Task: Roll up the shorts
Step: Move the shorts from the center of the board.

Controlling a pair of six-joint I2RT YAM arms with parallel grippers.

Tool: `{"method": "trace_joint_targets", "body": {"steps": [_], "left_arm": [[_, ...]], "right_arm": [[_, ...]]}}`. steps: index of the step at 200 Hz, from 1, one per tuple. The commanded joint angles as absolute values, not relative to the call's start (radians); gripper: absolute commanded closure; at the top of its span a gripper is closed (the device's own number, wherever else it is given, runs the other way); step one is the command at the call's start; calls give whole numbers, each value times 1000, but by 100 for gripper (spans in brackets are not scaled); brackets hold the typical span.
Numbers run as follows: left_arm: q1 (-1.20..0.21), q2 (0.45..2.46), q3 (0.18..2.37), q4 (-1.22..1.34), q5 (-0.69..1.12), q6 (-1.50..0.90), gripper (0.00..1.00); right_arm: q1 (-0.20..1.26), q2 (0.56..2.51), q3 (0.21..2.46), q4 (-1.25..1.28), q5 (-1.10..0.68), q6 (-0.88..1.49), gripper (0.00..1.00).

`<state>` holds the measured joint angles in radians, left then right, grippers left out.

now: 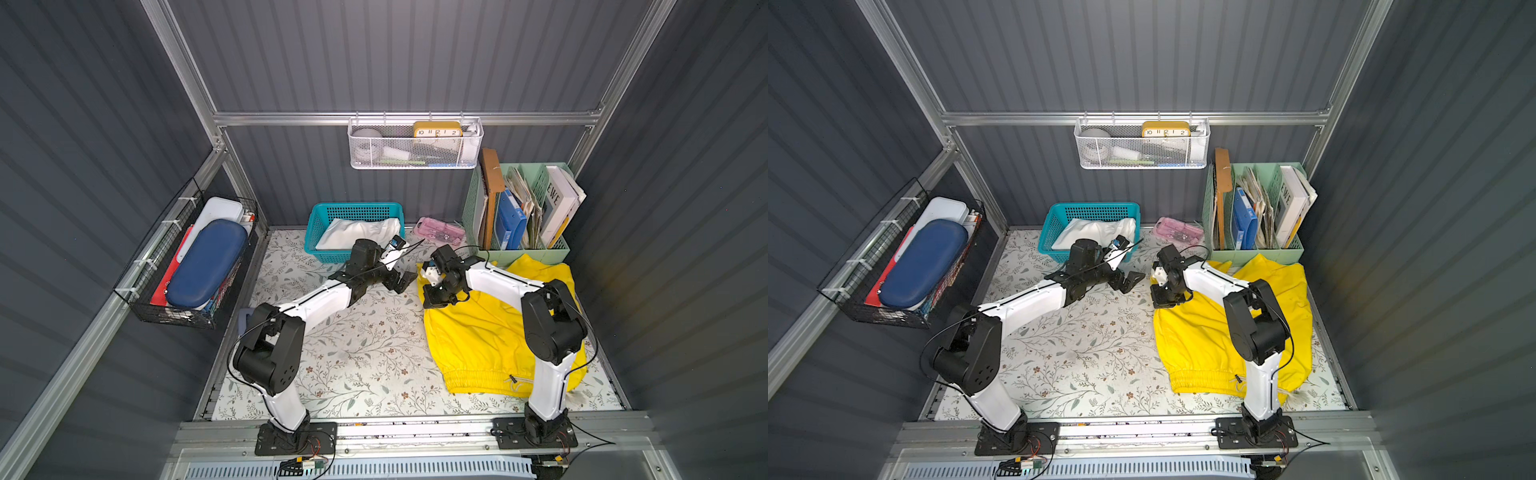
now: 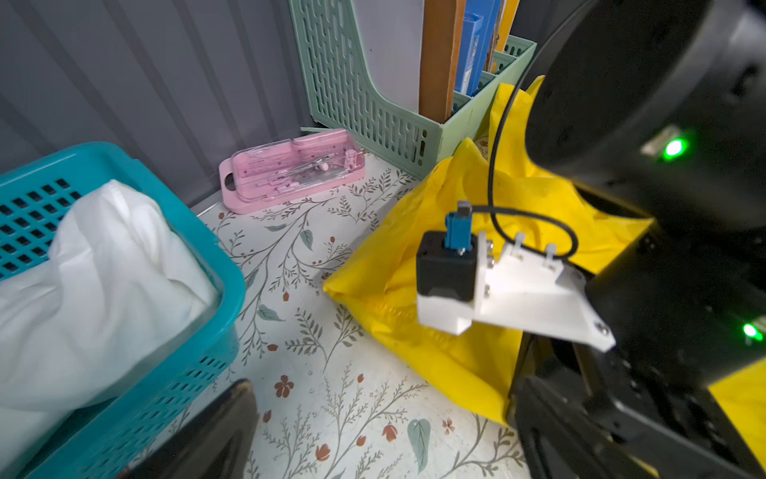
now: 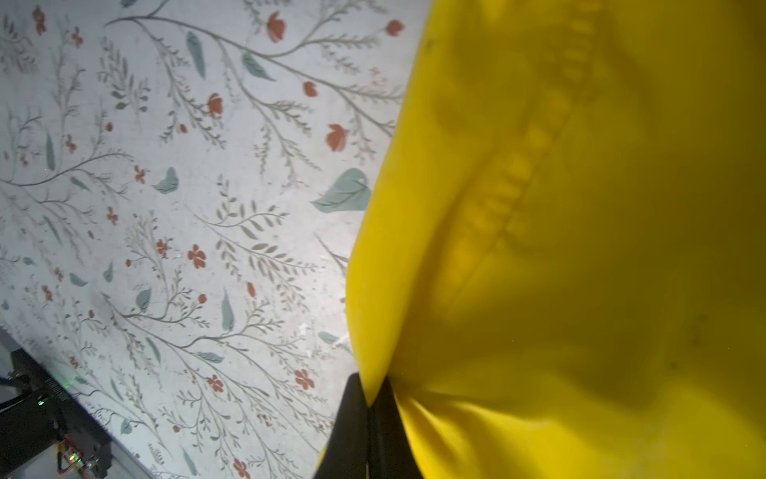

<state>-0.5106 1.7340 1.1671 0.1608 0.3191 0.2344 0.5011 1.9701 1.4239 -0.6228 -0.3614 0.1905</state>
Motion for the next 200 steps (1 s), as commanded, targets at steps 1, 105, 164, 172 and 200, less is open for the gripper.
{"method": "trace_joint_targets", "body": {"steps": [1,105,164,172,200], "left_arm": [[-496,1697,1147,127,273,202,0],[-449,1678,1124,136,292,146,0],[-454,1739,1133,166,410,130,9],[-458,1747,1131,169,432,119,19],[-487,1791,1118,186,513,77,73]], "right_arm": [[539,2003,1478,-604,-479,201,100],[540,1898,1475,-565,-573,106,61],[361,1723,1341,-610,-399,102,59],[327,1705,1316,-618,-362,105,61],[209,1655,1225,-635,-260,120,81]]}}
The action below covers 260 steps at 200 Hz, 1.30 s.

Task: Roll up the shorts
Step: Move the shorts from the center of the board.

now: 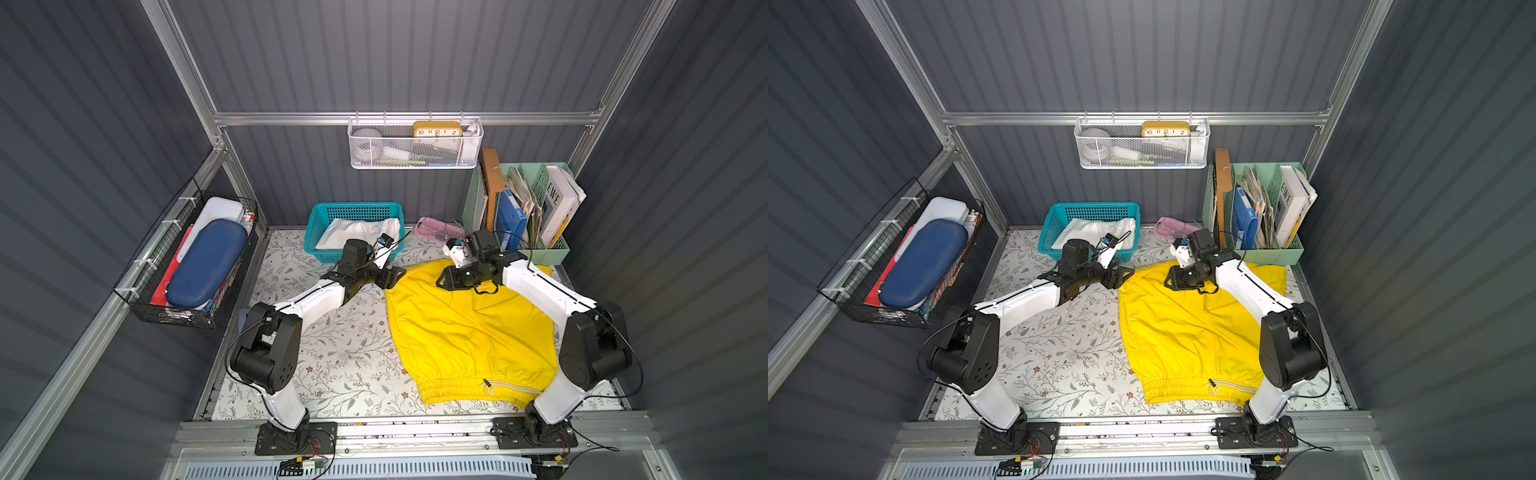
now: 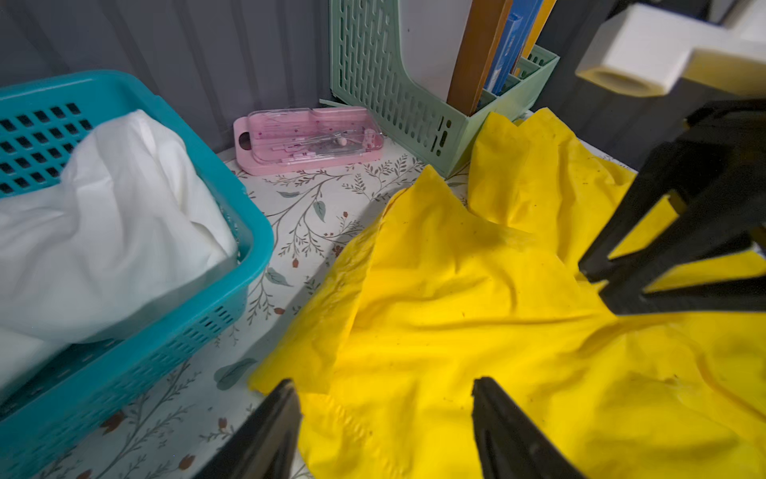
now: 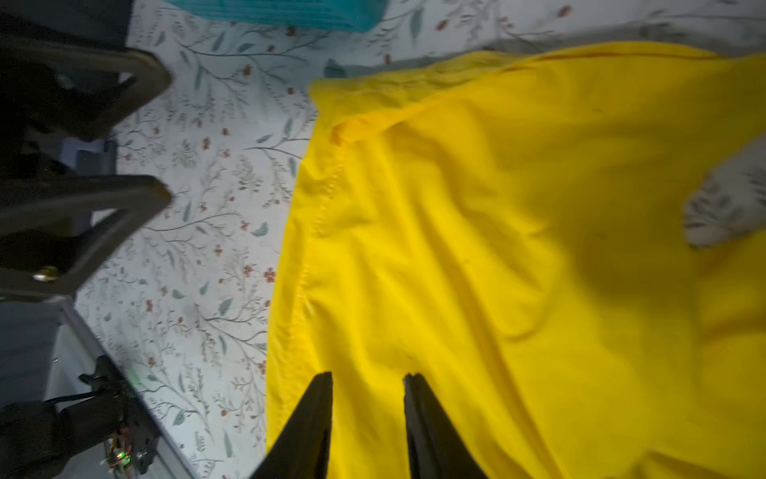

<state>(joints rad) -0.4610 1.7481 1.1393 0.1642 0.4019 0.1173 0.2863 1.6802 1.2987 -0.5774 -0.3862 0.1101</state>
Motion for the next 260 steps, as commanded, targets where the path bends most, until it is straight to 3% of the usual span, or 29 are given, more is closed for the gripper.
{"method": "trace_joint_targets", "body": {"steps": [1,17,74,150,197,260], "left_arm": [[-488,1792,1116,188,517,76,75],[-506,1832,1106,204,557,36,100],[-572,1979,1142,157,560,-41,100],[-572,2042,1093,32,482,-140,100],[-568,2039,1053,-80,341,-175,100],[-464,1941,972,-214,212,-228,100]], "right_arm": [[206,1653,1223,-636,-259,120,82],[164,1649,1195,-668,-135,123,100],[104,1731,1161,-719,31,142,100],[142,1881,1193,-716,-92,162,100],[224,1959,1250,-731,-113,169,100],[316,1992,1331,-762,-161,179,100]]}}
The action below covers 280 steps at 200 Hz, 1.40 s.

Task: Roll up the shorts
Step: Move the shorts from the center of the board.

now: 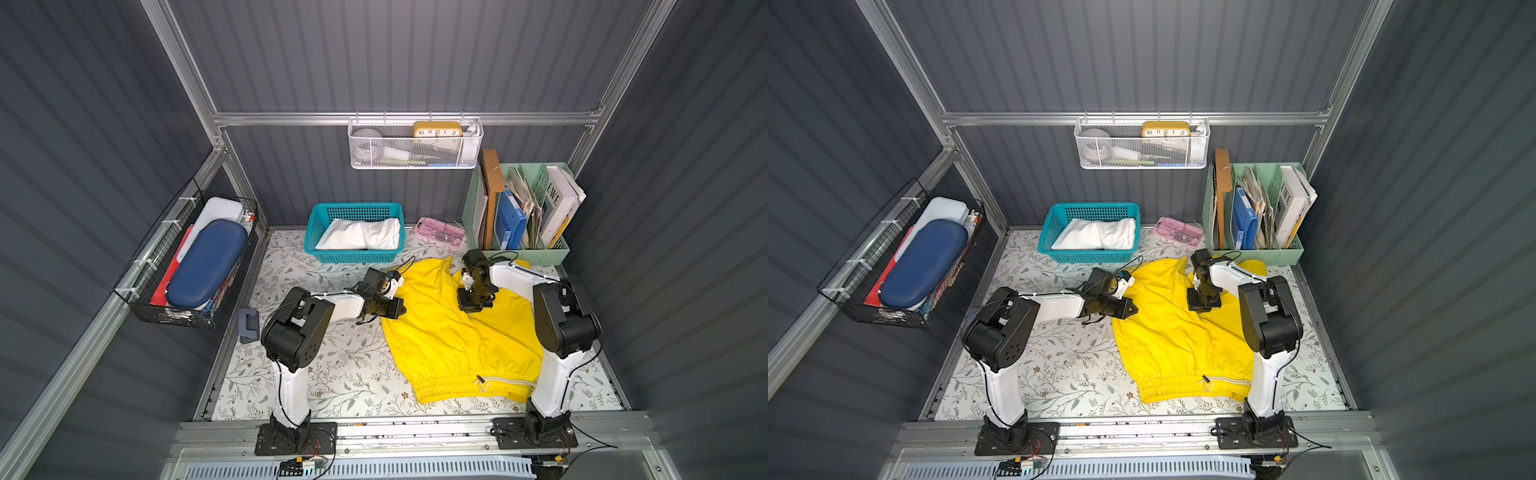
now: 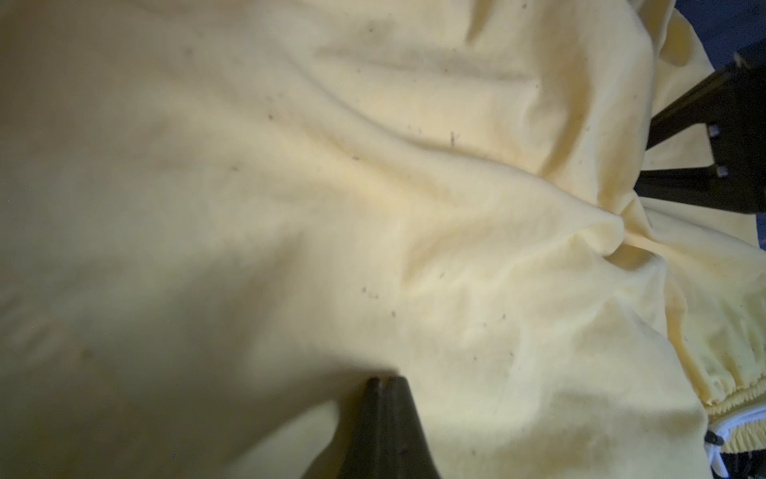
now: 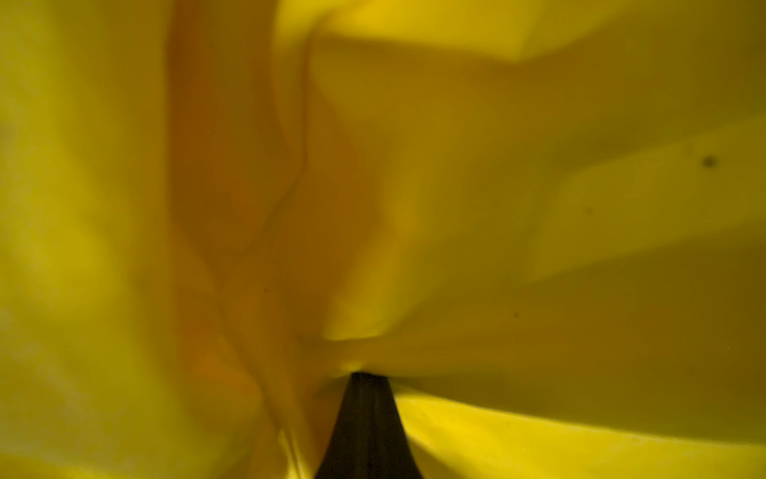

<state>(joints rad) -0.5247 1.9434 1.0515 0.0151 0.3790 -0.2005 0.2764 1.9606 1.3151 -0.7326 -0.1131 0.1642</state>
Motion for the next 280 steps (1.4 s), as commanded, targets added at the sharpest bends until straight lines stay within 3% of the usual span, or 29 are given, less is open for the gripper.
{"method": "trace_joint_targets", "body": {"steps": [1,112,127,147,167,204,241,262,280], "left_arm": [[-461,1939,972,-215,211,-228,100],[-338,1837,1044,-333,44,-170,100],[-337,1796,1068,-315,42,-158,100],[-337,1730,1094,-265,33,-127,100],[-339,1646,1113,-212,64,-65,78],[-355,1529,1136,-138,242,23,45],[-500,1534,1163,-162,263,93,9],[-586,1562,1173,-154,291,122,1],[-643,1592,1181,-137,316,141,0]], "right_arm": [[318,1992,1333,-762,-163,179,100],[438,2054,1440,-664,-313,226,100],[433,2023,1437,-641,-307,213,93],[419,1962,1424,-624,-285,199,76],[387,1879,1384,-597,-260,196,61],[263,1731,1280,-560,-209,194,49],[102,1631,1195,-590,-178,187,35],[22,1590,1145,-574,-158,189,33],[-50,1578,1116,-562,-157,196,31]]}}
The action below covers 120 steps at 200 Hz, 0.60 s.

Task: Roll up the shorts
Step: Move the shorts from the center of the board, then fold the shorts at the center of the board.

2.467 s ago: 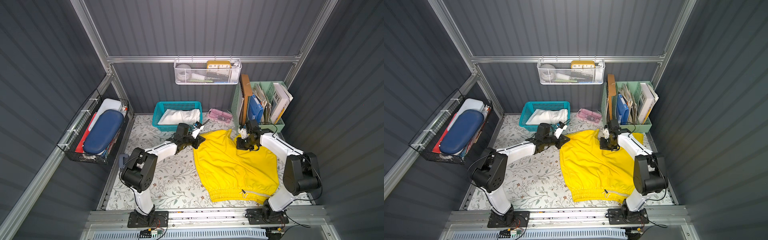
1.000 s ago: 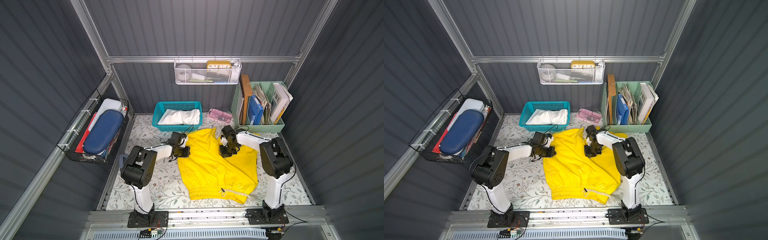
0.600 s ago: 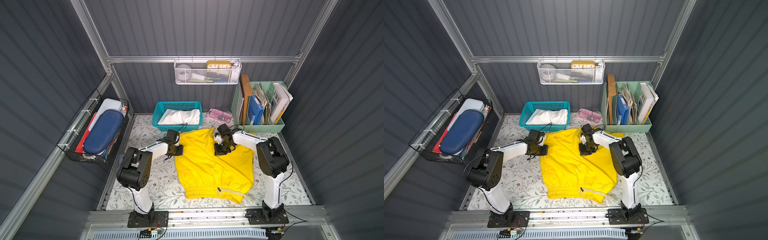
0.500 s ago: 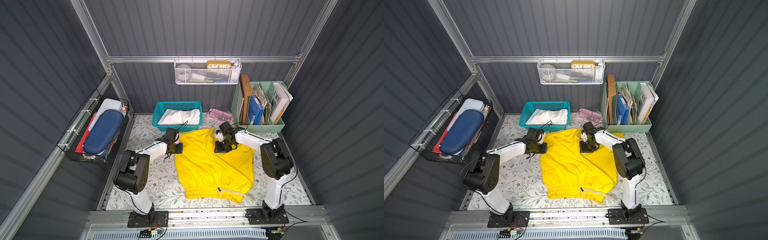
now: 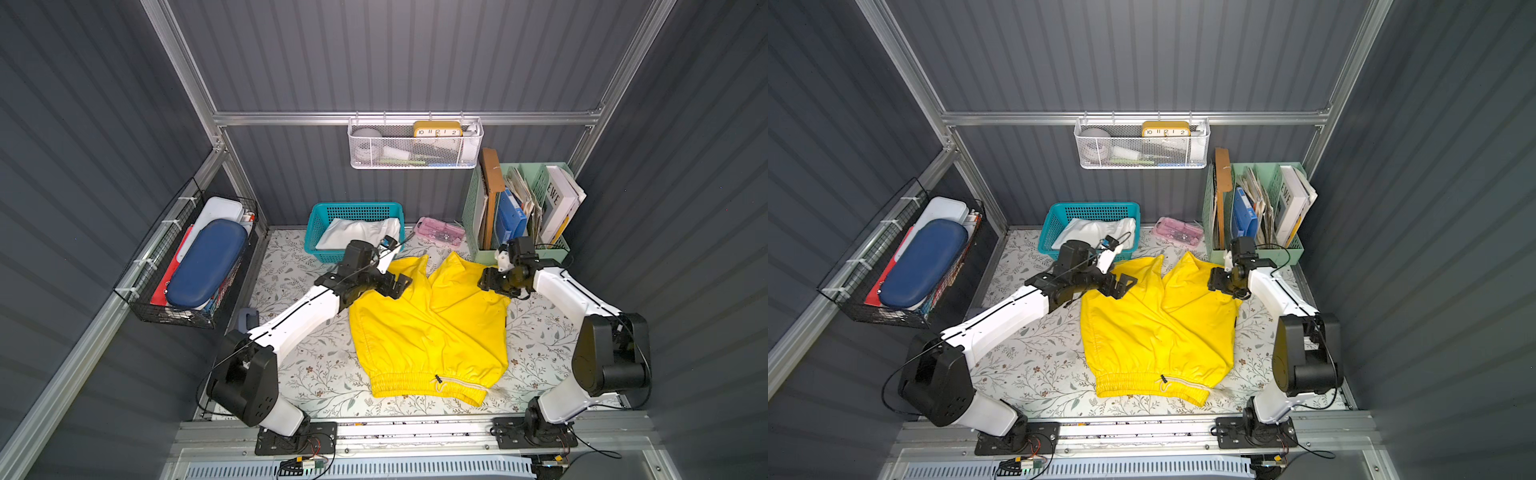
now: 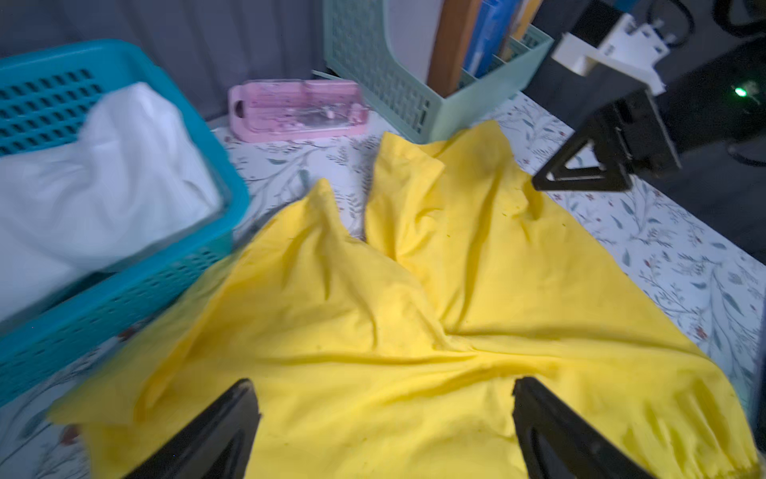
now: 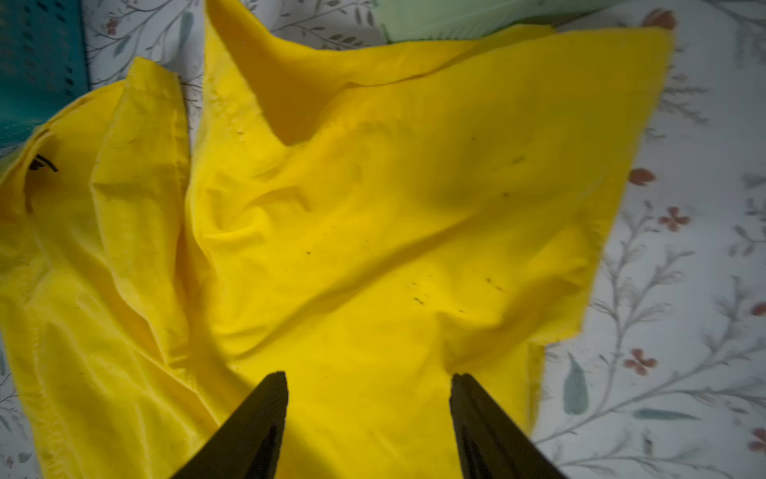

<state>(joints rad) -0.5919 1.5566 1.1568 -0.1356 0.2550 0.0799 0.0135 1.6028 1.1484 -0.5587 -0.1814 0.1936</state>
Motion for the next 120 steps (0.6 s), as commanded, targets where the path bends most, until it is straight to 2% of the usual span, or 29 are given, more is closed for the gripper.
{"method": "trace_joint_targets", "body": {"steps": [1,55,120], "left_arm": [[-649,1594,1183,-136,316,142,0],[-880,1784,1314,-177,267,229,0],[-1049,1943,1437,-187,288,274,1]], "right_arm": [[-52,1578,1115,-562,-158,196,31],[-187,1642,1118,-511,-203,214,29],[-222,1775,1207,-485,-284,210,29]]}}
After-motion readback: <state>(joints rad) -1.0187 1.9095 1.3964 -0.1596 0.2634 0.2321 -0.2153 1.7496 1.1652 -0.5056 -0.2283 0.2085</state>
